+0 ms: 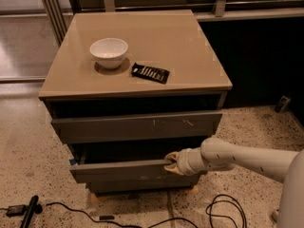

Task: Open middle drawer

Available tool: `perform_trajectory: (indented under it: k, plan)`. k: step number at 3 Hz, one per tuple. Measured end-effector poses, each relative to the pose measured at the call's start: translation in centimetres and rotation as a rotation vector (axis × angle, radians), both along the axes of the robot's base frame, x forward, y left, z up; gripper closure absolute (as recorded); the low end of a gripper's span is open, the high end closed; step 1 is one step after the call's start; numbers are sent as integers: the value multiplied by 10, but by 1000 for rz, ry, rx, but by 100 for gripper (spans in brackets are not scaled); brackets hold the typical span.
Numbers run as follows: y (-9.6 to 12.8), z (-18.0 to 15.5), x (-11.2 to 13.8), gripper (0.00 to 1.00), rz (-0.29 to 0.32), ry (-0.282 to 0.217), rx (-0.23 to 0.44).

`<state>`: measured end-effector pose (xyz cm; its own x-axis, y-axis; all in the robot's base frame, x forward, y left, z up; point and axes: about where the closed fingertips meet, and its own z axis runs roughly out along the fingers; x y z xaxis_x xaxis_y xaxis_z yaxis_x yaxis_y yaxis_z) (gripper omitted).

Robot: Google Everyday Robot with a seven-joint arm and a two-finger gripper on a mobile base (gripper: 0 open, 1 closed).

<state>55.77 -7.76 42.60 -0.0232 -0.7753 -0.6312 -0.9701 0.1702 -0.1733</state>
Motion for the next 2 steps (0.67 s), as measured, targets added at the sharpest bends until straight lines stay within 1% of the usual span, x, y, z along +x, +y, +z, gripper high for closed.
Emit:
perform_trajectory:
  k: [1,2]
  plan:
    - [0,0,1,83,0,0,0]
    - [0,0,0,59,0,0,0]
